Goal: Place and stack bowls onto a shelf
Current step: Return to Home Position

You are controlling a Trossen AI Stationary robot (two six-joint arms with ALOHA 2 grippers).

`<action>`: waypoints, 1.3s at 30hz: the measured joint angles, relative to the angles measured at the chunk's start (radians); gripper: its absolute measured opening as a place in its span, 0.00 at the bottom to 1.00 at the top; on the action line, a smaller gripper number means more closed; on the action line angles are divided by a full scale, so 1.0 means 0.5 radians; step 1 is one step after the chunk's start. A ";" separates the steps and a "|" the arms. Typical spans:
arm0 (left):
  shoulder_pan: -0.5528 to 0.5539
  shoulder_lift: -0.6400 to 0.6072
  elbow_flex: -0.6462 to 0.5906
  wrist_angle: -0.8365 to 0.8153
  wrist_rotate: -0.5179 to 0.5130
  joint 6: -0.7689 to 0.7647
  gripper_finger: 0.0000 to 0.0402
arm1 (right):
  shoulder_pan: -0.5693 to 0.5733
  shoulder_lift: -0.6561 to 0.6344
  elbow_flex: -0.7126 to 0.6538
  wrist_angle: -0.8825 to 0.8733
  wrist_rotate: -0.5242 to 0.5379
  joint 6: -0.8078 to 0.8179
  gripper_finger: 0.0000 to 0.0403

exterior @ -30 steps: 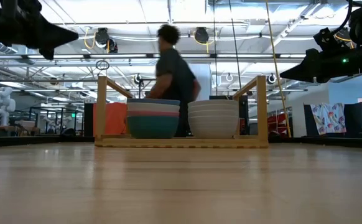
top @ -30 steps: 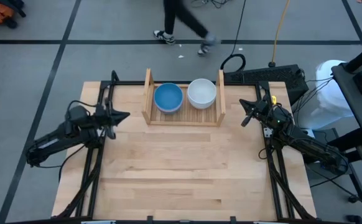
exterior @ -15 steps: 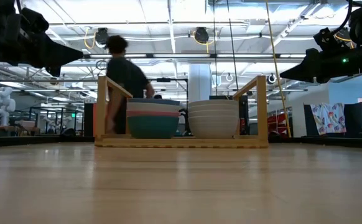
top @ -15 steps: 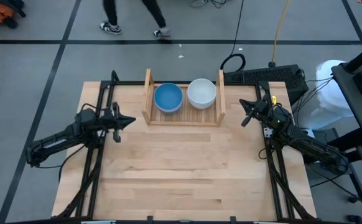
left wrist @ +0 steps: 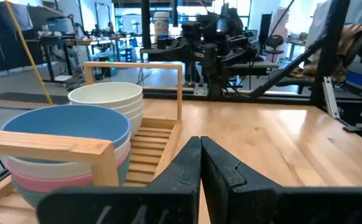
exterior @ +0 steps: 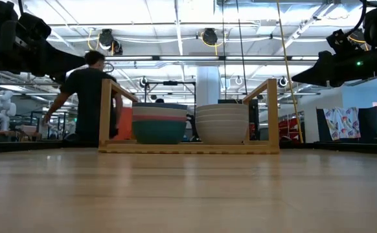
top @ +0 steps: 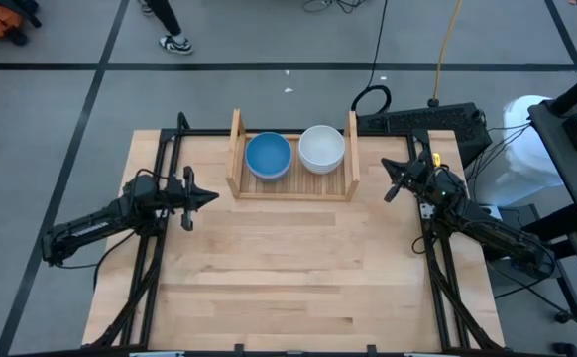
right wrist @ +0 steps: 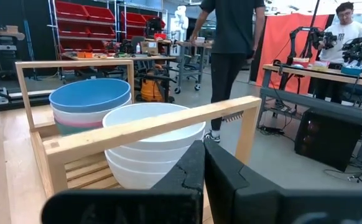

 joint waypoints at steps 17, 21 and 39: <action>0.001 0.000 0.000 -0.005 0.002 -0.152 0.02 | 0.000 0.001 -0.085 -0.019 -0.008 -0.012 0.00; 0.002 0.000 0.000 -0.006 -0.006 -0.131 0.02 | -0.001 0.001 -0.087 -0.019 -0.008 -0.012 0.00; 0.002 0.000 0.001 -0.007 -0.009 -0.190 0.02 | -0.001 0.001 -0.092 -0.018 -0.009 -0.013 0.00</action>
